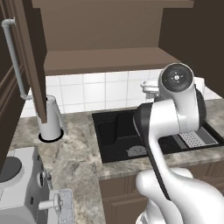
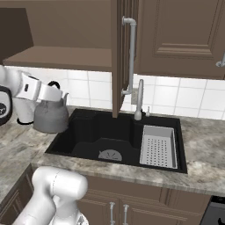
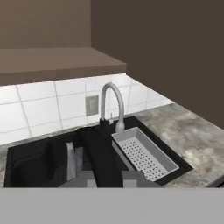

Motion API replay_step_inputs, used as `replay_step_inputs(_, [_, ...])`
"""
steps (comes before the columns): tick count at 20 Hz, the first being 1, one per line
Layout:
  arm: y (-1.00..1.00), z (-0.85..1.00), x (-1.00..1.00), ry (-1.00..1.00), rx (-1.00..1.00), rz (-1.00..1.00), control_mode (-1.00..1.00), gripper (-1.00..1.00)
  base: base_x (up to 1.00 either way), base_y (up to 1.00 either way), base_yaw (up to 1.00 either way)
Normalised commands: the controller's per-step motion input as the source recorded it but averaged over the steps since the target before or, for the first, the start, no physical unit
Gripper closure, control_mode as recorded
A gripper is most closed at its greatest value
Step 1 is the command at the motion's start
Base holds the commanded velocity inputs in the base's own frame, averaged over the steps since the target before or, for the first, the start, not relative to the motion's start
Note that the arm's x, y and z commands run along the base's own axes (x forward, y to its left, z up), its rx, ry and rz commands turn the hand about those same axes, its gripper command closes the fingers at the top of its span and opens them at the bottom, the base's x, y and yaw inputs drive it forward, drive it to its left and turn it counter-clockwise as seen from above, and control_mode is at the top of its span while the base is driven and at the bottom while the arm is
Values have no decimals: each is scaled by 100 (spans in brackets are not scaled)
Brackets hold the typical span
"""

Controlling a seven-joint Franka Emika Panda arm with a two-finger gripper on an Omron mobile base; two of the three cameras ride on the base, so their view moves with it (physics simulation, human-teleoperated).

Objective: Open the cabinet, pick the kettle from the cabinet, and place it in the sink.

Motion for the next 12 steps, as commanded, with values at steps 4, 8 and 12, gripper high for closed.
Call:
replay_step_inputs(4, [-16,-36,17,18,13,-6,-100,100,0,0,0])
replay_step_inputs(8, [-13,-44,14,3,11,-5,-100,100,0,0,0])
replay_step_inputs(12, [-9,-51,13,-4,3,-6,-100,100,0,0,0])
